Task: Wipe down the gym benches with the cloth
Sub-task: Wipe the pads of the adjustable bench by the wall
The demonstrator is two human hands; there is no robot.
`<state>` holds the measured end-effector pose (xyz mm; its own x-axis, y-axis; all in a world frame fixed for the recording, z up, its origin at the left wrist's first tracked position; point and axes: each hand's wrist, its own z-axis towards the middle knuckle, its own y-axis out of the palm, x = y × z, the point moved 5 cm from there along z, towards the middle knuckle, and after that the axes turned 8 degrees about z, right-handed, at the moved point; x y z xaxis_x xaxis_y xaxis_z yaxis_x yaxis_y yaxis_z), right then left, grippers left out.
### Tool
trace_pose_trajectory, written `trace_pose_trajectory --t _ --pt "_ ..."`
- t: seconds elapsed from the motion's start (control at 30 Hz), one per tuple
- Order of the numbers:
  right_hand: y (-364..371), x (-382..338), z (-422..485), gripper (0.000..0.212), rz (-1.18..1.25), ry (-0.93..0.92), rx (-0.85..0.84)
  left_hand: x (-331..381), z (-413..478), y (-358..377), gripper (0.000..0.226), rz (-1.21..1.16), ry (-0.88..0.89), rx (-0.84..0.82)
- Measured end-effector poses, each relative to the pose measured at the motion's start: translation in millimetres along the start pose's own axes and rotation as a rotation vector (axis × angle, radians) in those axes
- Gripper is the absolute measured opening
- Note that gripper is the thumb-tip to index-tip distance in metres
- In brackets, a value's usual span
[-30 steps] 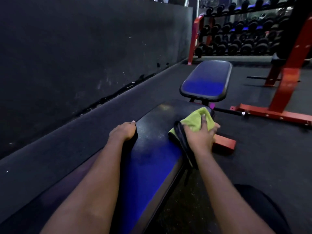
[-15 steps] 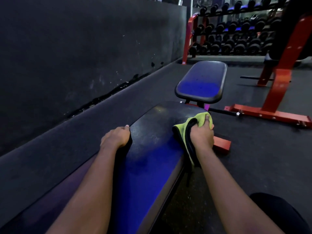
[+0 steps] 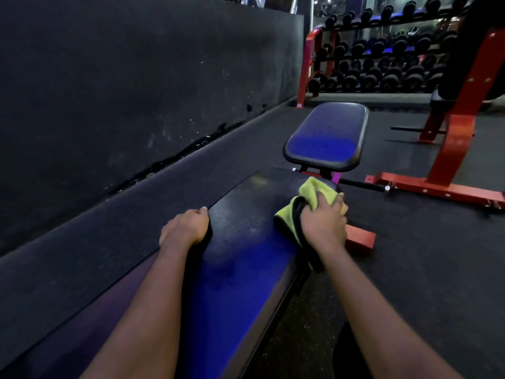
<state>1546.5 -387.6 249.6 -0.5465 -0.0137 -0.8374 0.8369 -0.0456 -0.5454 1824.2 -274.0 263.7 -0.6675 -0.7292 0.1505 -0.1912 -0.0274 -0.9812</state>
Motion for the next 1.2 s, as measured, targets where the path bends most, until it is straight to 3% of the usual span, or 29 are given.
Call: trace_pose_trajectory --t 0.07,0.33,0.8,1.03,1.2 --pt "3.4 -2.4 -8.8 0.054 -0.046 -0.046 -0.005 0.7 -1.7 -1.0 0.058 -0.002 -0.003 -0.008" --pt "-2.1 -10.9 30.5 0.054 -0.079 0.047 -0.034 2.3 -0.3 -2.7 0.056 0.007 0.003 -0.054" --pt "-7.8 5.4 119.4 0.044 0.031 0.124 -0.069 2.5 4.8 0.5 0.053 -0.038 -0.026 -0.086" --pt "-6.3 -0.7 155.2 0.043 -0.099 0.016 -0.199 8.4 36.8 1.9 0.056 -0.121 -0.032 -0.123" --pt "-0.7 1.3 163.4 0.044 -0.196 -0.308 -0.295 44.8 52.7 1.4 0.06 -0.193 -0.004 -0.13"
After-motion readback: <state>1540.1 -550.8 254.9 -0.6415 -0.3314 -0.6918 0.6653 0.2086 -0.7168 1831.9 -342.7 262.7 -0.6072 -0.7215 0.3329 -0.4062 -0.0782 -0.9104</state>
